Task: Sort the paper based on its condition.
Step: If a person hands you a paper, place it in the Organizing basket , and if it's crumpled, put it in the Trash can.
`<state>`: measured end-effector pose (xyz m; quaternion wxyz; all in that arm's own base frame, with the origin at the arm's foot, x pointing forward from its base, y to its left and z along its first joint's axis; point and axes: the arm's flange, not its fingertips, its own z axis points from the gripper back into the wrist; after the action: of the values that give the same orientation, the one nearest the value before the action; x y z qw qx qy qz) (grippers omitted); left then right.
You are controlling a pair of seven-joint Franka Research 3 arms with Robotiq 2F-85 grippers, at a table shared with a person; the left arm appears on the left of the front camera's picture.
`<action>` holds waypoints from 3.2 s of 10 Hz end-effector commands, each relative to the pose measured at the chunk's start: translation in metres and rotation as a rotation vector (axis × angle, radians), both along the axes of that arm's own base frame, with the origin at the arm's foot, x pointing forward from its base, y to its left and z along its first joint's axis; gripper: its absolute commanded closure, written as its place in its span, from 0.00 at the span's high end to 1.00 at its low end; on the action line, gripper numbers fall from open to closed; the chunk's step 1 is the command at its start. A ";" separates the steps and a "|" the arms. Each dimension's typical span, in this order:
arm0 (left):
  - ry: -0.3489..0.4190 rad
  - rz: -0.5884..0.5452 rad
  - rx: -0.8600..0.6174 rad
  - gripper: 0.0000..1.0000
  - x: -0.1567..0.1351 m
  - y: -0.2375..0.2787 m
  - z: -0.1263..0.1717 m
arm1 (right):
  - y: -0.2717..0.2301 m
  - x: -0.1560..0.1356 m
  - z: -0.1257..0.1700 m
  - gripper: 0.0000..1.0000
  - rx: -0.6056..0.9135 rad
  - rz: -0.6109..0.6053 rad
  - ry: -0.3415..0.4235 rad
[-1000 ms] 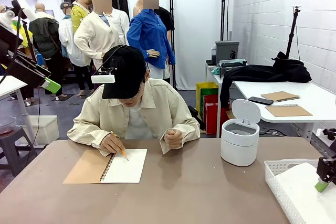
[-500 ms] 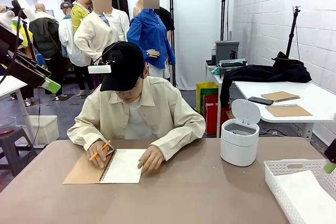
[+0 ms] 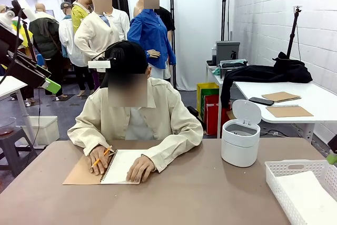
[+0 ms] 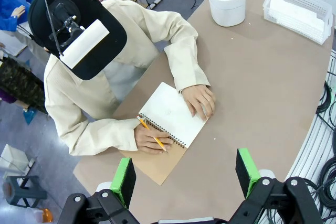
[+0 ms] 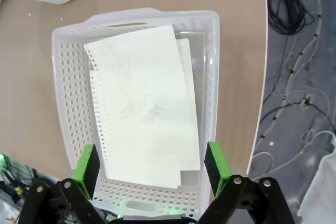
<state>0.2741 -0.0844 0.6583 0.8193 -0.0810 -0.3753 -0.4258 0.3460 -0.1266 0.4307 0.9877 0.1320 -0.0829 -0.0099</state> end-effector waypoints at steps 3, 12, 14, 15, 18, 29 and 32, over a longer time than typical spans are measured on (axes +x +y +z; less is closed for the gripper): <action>0.000 0.001 0.000 1.00 0.000 0.000 0.000 | 0.028 0.002 0.012 1.00 -0.019 0.105 -0.051; 0.000 0.001 0.000 1.00 0.000 0.000 0.000 | 0.232 -0.006 0.173 1.00 -0.092 0.794 -0.525; 0.000 0.001 0.000 1.00 0.000 0.000 0.000 | 0.272 -0.002 0.196 1.00 -0.076 0.907 -0.559; 0.000 0.001 0.000 1.00 0.000 0.000 0.000 | 0.290 0.003 0.203 1.00 -0.058 0.930 -0.580; 0.000 0.001 0.000 1.00 0.000 0.000 0.000 | 0.338 0.019 0.218 1.00 -0.031 0.903 -0.635; 0.000 0.001 0.000 1.00 0.000 0.000 0.000 | 0.373 0.038 0.227 1.00 0.060 0.891 -0.627; 0.000 0.001 0.000 1.00 0.000 0.000 0.000 | 0.373 0.038 0.227 1.00 0.060 0.891 -0.627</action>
<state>0.2741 -0.0844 0.6582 0.8194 -0.0810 -0.3752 -0.4259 0.3849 0.2468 0.6590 0.8207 0.1754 -0.3105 0.4463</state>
